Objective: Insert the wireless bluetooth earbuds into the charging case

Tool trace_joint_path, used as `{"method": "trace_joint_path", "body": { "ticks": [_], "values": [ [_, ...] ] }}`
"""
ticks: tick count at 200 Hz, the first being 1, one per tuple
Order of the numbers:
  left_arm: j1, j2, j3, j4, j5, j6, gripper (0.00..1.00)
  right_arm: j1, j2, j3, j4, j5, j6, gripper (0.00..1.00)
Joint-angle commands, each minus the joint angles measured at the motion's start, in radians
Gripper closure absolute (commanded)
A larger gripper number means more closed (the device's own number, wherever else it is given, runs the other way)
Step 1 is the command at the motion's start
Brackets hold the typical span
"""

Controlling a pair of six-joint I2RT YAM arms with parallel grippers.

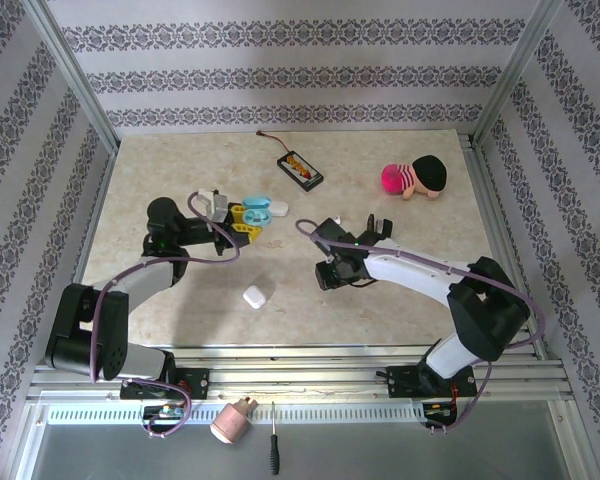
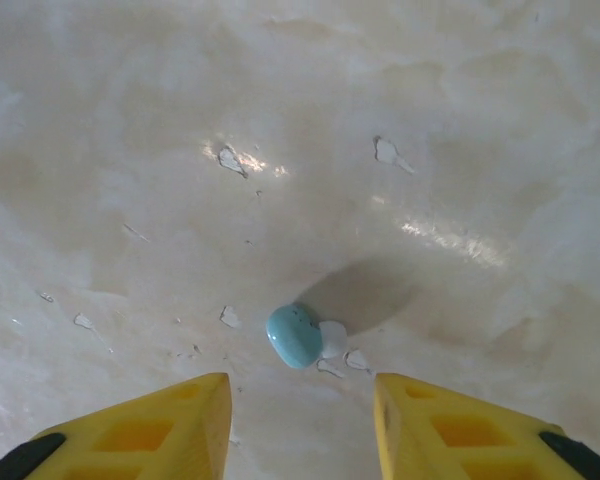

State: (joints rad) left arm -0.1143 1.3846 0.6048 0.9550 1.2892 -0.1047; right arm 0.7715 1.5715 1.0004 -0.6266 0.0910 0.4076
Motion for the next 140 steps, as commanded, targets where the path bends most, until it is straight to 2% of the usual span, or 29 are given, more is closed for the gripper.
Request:
{"method": "trace_joint_path", "body": {
  "ticks": [1, 21, 52, 90, 140],
  "values": [
    [0.041, -0.061, -0.001, -0.033, -0.012, 0.052, 0.67, 0.065, 0.076, 0.063, -0.139, 0.249, -0.089, 0.61],
    [0.061, -0.101, 0.012, -0.143, -0.033, 0.127, 0.67, 0.126, 0.156, 0.128, -0.205, 0.341, -0.119, 0.63],
    [0.065, -0.139, 0.032, -0.288, -0.052, 0.225, 0.66, 0.196, 0.254, 0.212, -0.273, 0.412, -0.139, 0.67],
    [0.069, -0.145, 0.03, -0.291, -0.053, 0.227, 0.67, 0.237, 0.324, 0.253, -0.284, 0.414, -0.151, 0.7],
    [0.069, -0.143, 0.03, -0.272, -0.045, 0.211, 0.67, 0.239, 0.358, 0.264, -0.276, 0.425, -0.175, 0.71]
  ]
}}
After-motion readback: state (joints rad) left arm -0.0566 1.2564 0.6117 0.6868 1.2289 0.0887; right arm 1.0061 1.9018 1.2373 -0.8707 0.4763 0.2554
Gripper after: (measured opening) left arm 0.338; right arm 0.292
